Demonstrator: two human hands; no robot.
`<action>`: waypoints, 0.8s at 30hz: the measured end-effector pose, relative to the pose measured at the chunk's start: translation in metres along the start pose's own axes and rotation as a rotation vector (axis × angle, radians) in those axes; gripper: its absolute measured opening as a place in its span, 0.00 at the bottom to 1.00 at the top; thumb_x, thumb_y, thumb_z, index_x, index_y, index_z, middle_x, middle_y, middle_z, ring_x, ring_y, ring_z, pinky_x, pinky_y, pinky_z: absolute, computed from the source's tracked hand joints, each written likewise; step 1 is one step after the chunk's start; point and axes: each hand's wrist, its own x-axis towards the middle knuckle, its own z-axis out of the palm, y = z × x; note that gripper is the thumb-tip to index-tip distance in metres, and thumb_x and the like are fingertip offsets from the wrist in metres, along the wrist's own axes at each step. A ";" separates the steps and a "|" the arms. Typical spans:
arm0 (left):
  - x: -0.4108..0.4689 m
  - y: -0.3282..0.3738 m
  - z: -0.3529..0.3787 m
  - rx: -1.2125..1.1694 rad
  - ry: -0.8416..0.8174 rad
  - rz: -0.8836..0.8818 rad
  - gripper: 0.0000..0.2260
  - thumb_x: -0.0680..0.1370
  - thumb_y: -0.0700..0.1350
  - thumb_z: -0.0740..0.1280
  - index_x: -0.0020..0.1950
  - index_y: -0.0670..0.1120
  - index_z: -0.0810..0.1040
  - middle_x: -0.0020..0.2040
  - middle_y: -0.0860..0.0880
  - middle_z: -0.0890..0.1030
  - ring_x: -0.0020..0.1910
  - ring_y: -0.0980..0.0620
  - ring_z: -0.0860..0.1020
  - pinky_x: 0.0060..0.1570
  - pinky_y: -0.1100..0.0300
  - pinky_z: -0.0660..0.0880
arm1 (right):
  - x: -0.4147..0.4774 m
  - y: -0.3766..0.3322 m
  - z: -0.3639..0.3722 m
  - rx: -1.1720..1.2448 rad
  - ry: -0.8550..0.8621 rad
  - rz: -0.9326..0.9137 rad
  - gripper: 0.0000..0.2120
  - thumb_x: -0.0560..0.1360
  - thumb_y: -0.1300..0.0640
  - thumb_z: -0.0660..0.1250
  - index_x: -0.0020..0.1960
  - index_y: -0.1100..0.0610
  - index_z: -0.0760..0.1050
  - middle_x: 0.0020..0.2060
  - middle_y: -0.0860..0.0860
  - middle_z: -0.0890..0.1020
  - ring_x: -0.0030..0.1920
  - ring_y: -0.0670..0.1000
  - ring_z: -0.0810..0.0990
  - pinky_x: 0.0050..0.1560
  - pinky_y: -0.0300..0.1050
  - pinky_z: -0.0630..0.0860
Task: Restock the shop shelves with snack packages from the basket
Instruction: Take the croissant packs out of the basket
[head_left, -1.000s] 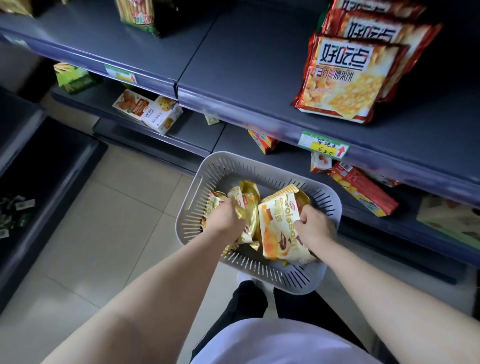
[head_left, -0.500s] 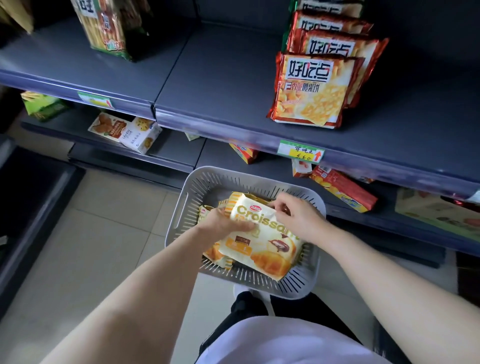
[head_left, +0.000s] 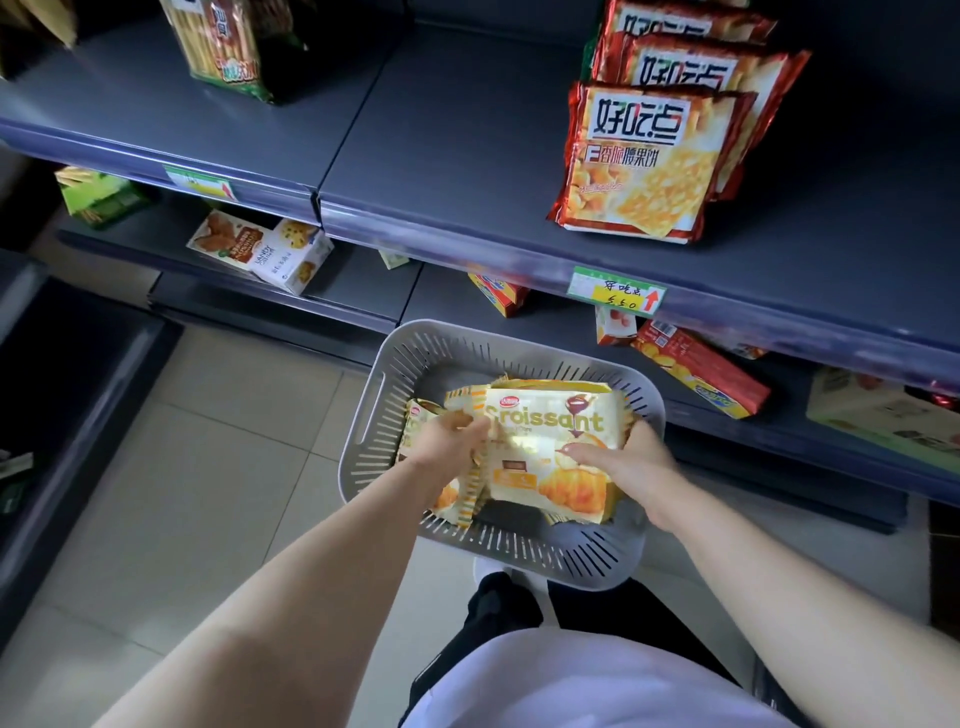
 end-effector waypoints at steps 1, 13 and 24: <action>0.004 0.000 -0.001 0.165 0.114 0.024 0.16 0.80 0.50 0.64 0.65 0.46 0.76 0.55 0.44 0.82 0.51 0.45 0.81 0.47 0.56 0.76 | 0.000 0.001 -0.003 -0.050 0.068 -0.023 0.34 0.61 0.50 0.82 0.62 0.53 0.71 0.54 0.49 0.81 0.53 0.53 0.80 0.55 0.52 0.78; 0.038 -0.004 -0.001 1.216 0.092 0.122 0.33 0.75 0.34 0.63 0.77 0.55 0.61 0.75 0.47 0.62 0.74 0.43 0.59 0.66 0.45 0.69 | -0.012 -0.002 -0.019 -0.086 0.192 -0.164 0.26 0.65 0.52 0.79 0.58 0.50 0.70 0.51 0.46 0.81 0.52 0.51 0.80 0.53 0.55 0.80; 0.032 -0.006 0.002 1.506 0.240 0.344 0.23 0.77 0.40 0.65 0.72 0.48 0.67 0.63 0.46 0.77 0.64 0.45 0.72 0.60 0.50 0.69 | -0.017 0.006 -0.028 -0.046 0.228 -0.178 0.24 0.65 0.52 0.79 0.55 0.49 0.71 0.49 0.44 0.80 0.50 0.50 0.80 0.52 0.53 0.80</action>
